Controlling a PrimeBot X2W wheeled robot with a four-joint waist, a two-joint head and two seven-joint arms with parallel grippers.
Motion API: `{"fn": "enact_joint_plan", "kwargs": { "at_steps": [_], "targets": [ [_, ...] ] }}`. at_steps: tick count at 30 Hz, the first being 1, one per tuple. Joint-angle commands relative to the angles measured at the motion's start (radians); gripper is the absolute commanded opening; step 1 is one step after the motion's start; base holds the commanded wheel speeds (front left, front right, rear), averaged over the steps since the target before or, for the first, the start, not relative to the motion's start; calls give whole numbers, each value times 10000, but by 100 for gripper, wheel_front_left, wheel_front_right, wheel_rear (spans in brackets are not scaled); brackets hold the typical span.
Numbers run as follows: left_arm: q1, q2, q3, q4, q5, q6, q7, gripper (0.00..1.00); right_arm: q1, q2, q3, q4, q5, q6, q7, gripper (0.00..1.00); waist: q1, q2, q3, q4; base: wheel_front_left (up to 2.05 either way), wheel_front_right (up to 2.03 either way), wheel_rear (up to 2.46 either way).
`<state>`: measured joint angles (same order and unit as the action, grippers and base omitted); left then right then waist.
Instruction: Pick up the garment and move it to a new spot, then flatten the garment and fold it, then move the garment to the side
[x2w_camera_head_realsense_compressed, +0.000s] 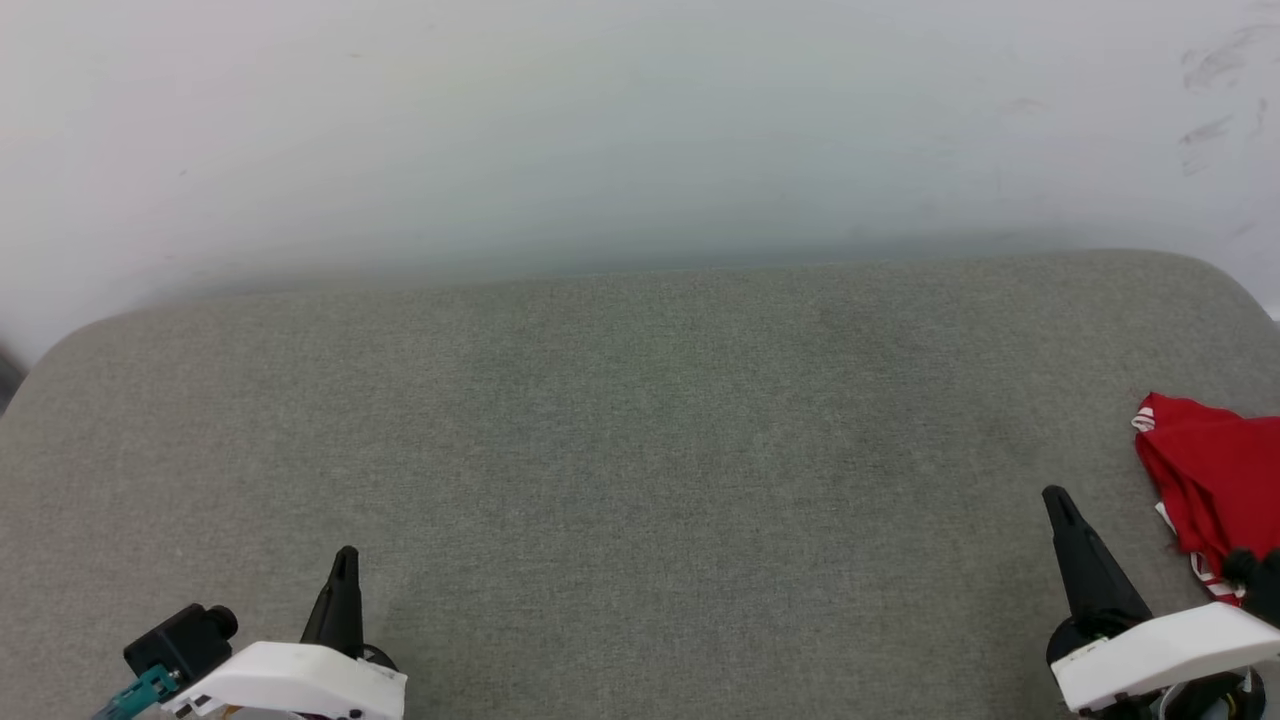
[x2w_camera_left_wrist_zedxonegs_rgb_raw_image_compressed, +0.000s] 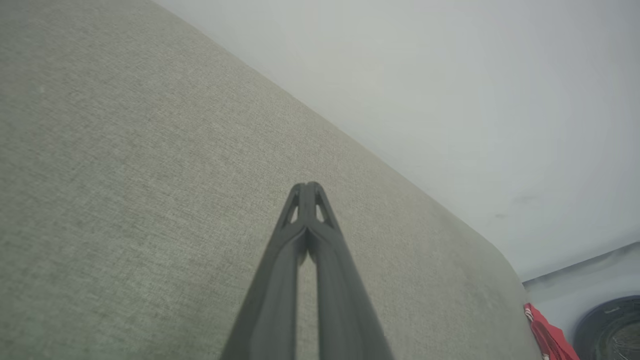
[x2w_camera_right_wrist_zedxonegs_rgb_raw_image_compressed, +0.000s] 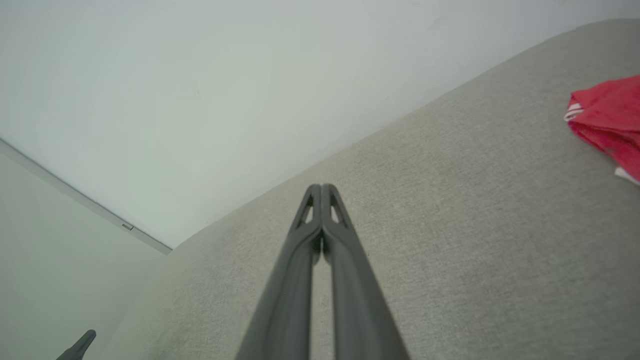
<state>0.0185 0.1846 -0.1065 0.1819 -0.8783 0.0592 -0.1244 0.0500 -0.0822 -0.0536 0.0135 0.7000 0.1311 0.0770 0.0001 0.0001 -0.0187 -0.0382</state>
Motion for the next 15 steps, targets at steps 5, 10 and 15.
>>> {"fn": "enact_joint_plan", "kwargs": {
  "at_steps": [5, 10, 15],
  "targets": [
    [-358, -68, 283, -50, -761, -223, 227, 0, -432, 31, -69, 122, 946, -2, 33, 0, -1, -1, 13, 23, 0, 0, 0],
    [-437, -168, 436, -2, -1301, -364, 394, 0, -524, 47, -103, 301, 1618, -2, 50, 0, -1, -1, 25, 43, 0, 0, 0],
    [-513, -252, 575, 48, -1816, -496, 555, 0, -638, 63, -136, 465, 2261, -2, 68, 0, -1, -1, 36, 64, 0, 0, 0]
  ]
}}
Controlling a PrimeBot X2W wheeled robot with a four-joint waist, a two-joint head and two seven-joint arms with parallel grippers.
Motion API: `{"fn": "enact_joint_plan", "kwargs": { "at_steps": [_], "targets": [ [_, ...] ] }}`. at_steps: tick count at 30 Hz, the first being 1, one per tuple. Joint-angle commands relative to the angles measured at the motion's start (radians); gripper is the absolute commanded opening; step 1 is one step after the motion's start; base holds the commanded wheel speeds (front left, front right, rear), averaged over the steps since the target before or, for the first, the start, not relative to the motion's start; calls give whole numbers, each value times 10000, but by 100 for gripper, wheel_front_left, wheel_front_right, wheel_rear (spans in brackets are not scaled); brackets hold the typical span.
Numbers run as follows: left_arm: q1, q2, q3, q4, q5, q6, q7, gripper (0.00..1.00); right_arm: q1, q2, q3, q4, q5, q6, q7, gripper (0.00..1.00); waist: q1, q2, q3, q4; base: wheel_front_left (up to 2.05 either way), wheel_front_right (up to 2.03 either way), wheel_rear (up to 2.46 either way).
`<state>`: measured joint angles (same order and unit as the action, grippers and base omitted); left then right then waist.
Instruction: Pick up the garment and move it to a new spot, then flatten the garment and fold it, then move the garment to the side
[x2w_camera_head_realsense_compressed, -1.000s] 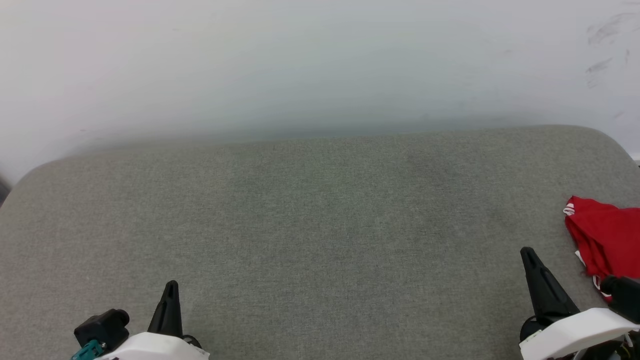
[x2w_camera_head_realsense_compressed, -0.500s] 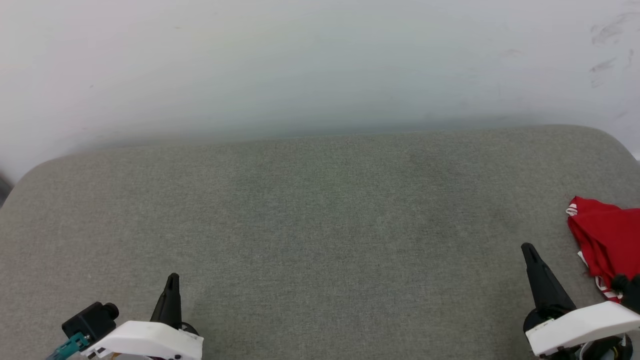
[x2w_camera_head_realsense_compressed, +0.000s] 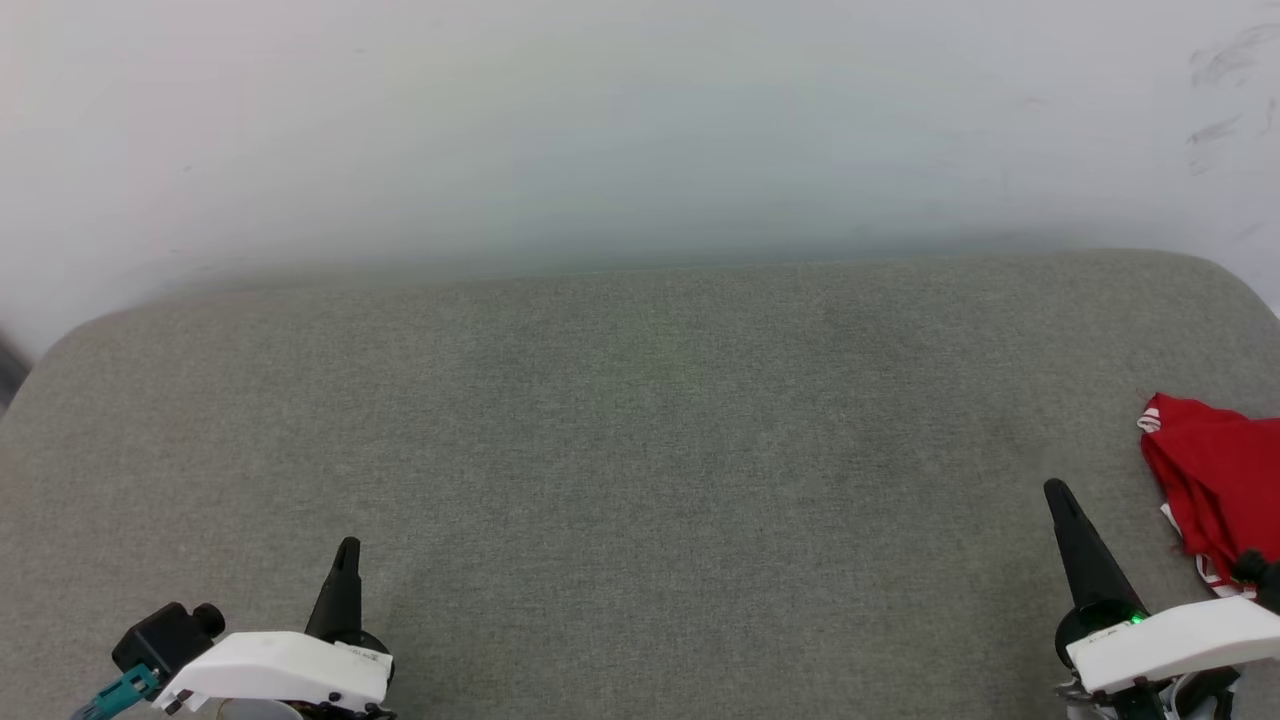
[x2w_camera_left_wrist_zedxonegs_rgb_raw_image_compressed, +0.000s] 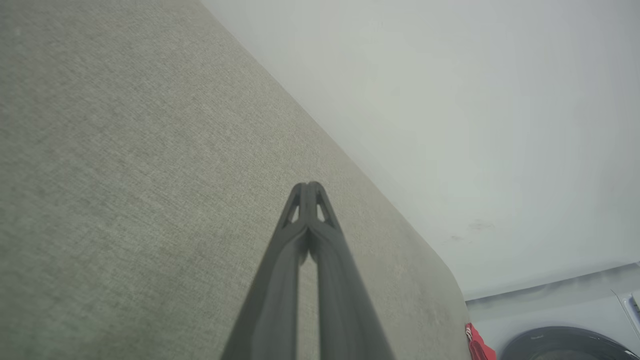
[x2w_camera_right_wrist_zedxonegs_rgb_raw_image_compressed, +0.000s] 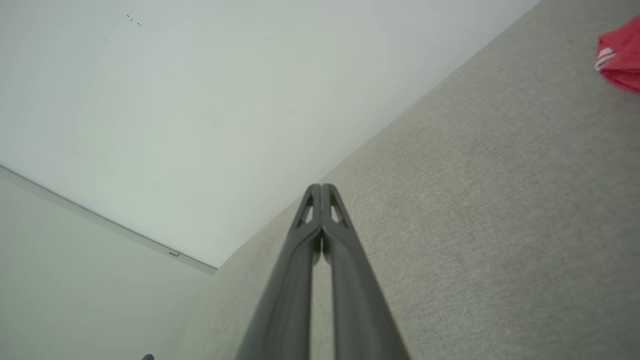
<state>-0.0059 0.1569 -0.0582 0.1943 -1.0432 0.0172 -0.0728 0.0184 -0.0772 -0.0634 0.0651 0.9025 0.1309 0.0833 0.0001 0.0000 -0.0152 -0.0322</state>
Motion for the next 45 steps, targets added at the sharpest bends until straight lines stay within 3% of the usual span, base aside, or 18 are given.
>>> {"fn": "enact_joint_plan", "kwargs": {
  "at_steps": [1, 45],
  "targets": [
    [-288, 8, 123, -67, -268, -104, 74, 0, -339, 17, -45, -17, 361, -1, 7, 0, -1, 0, 4, 7, 0, 0, 0],
    [-810, -656, 1136, 302, -3779, -1011, 1215, 0, -975, 150, -305, 1156, 4727, -2, 168, 0, -1, 0, 104, 183, 0, 0, 0]
  ]
}}
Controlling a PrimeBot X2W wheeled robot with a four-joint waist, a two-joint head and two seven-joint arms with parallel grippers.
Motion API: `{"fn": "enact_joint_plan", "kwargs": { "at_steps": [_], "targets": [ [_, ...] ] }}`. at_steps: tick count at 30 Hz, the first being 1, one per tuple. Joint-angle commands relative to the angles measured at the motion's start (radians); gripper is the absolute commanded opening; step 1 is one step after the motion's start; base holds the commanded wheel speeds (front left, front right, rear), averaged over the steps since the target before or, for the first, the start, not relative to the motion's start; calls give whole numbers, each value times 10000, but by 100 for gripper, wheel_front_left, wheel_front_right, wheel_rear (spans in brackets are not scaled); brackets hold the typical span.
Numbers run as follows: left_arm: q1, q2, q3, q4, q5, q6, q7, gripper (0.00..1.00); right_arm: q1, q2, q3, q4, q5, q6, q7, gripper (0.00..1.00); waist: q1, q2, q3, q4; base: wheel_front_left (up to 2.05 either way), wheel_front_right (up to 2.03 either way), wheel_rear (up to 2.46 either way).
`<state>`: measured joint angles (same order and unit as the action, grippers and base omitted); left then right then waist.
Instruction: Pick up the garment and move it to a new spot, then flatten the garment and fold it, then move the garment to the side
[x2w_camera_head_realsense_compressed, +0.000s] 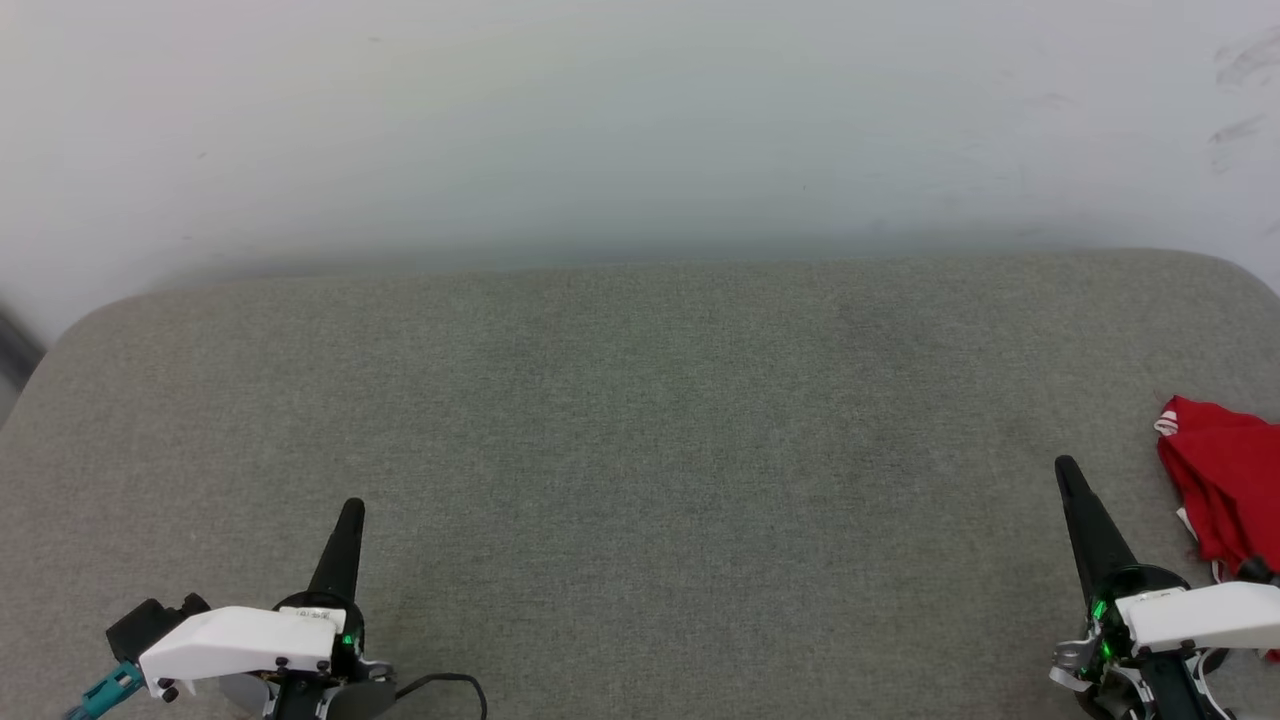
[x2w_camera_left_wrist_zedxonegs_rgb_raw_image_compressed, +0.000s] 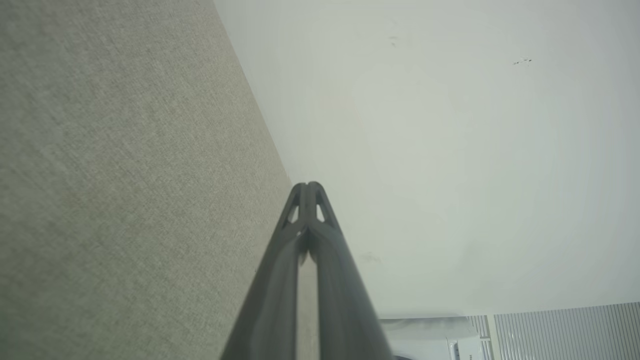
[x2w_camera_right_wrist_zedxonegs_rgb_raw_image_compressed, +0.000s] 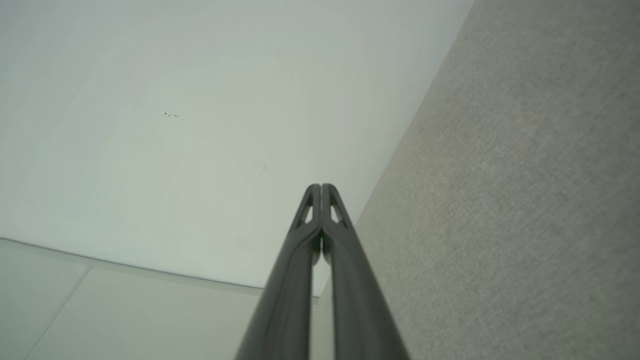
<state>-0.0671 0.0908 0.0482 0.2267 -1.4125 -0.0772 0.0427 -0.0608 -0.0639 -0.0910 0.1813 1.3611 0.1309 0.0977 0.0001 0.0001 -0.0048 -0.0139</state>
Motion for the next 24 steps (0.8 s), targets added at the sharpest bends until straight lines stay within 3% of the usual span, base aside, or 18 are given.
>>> {"fn": "enact_joint_plan", "kwargs": {
  "at_steps": [1, 24],
  "targets": [
    [-211, -9, 92, -13, -156, -82, 84, 0, -201, 21, -34, 17, 221, -2, 28, 0, -1, -1, 3, 5, 0, 0, 0],
    [-411, -281, 491, 150, -1561, -450, 537, 0, -465, 90, -142, 494, 1964, -3, 90, 0, -1, -1, 56, 99, 0, 0, 0]
  ]
}}
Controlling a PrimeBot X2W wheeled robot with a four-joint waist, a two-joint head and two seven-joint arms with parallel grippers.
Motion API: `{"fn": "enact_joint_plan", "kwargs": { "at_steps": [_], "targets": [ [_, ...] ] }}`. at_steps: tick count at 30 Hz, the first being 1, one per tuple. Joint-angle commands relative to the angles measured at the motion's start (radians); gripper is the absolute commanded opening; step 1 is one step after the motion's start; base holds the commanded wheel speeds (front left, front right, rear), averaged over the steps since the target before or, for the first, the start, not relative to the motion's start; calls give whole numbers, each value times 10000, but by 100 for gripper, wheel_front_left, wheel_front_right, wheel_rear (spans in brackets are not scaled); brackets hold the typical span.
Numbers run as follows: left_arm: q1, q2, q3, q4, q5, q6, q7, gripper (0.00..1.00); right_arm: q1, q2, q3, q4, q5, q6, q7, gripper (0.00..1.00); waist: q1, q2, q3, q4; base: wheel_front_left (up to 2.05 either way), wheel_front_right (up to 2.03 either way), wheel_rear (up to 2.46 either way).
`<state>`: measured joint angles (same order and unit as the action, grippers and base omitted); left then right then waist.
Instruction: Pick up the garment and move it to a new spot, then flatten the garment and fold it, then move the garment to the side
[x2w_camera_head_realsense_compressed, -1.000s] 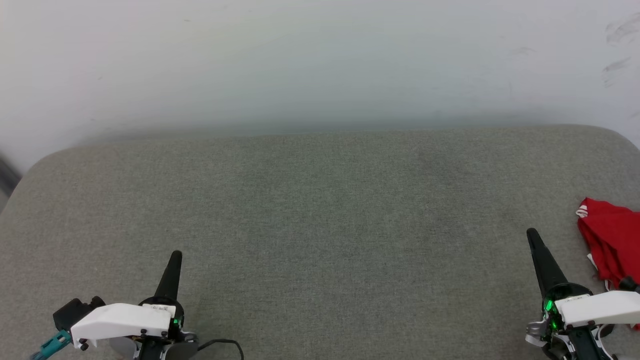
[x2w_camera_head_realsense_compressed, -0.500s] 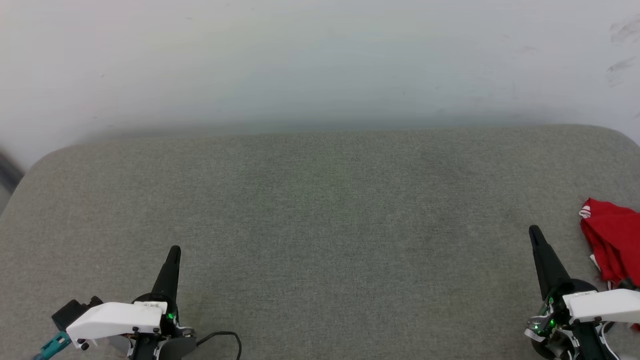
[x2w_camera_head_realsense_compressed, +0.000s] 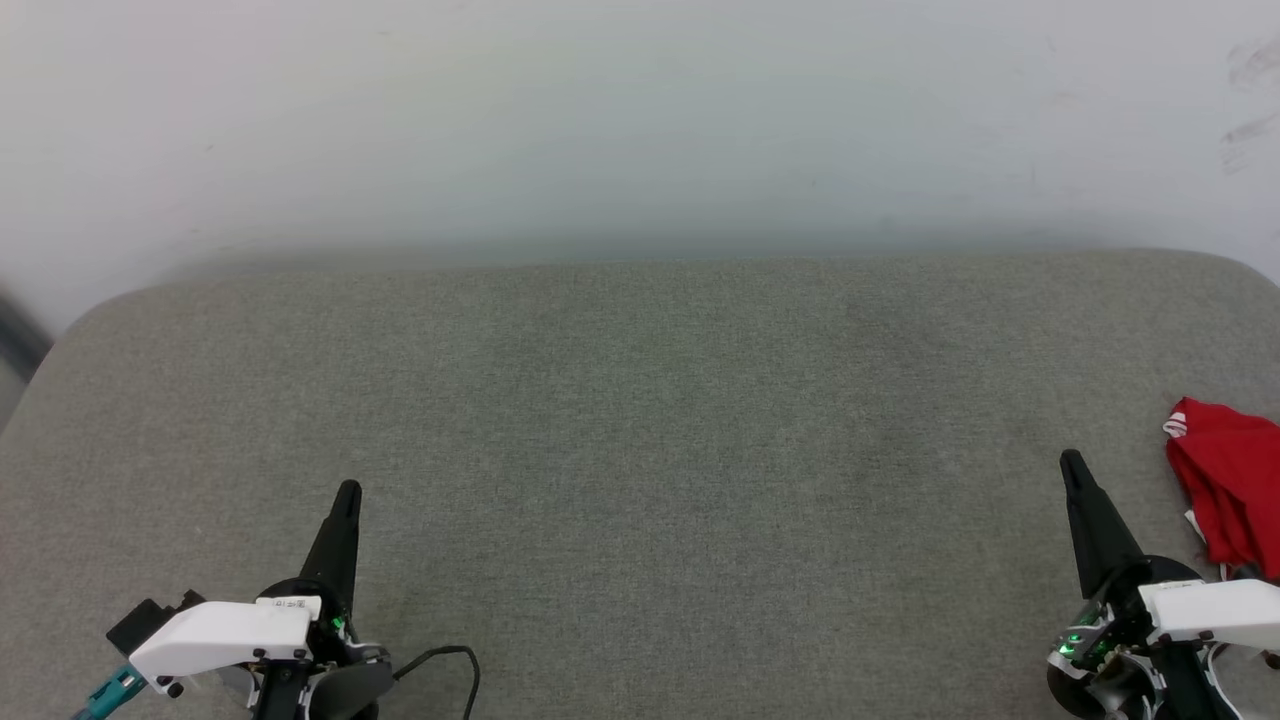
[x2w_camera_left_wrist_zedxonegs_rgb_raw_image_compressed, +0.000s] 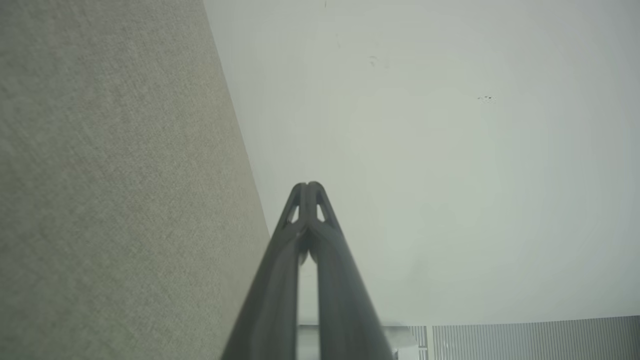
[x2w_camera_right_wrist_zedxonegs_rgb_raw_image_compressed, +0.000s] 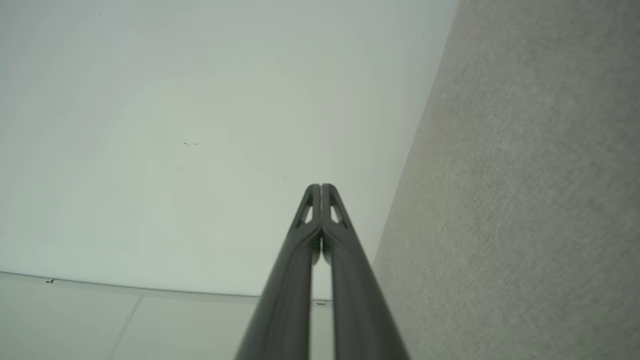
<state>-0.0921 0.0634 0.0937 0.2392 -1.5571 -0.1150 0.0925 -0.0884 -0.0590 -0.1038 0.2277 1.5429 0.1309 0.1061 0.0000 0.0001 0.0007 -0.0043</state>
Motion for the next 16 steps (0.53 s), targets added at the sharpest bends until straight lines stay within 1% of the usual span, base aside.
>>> {"fn": "enact_joint_plan", "kwargs": {
  "at_steps": [1, 10, 16],
  "targets": [
    [-170, -17, 52, 32, -166, -91, 58, 0, -200, 43, -17, 46, 210, -3, 9, 0, 0, -1, 3, 6, 0, 0, 0],
    [-213, -122, 201, 80, -643, -206, 203, 0, -267, 68, -58, 208, 801, -3, 46, 0, 0, -1, 24, 43, 0, 0, 0],
    [-207, -115, 202, 75, -604, -195, 207, 0, -254, 69, -60, 201, 748, -3, 51, 0, 0, -1, 24, 43, 0, 0, 0]
  ]
}}
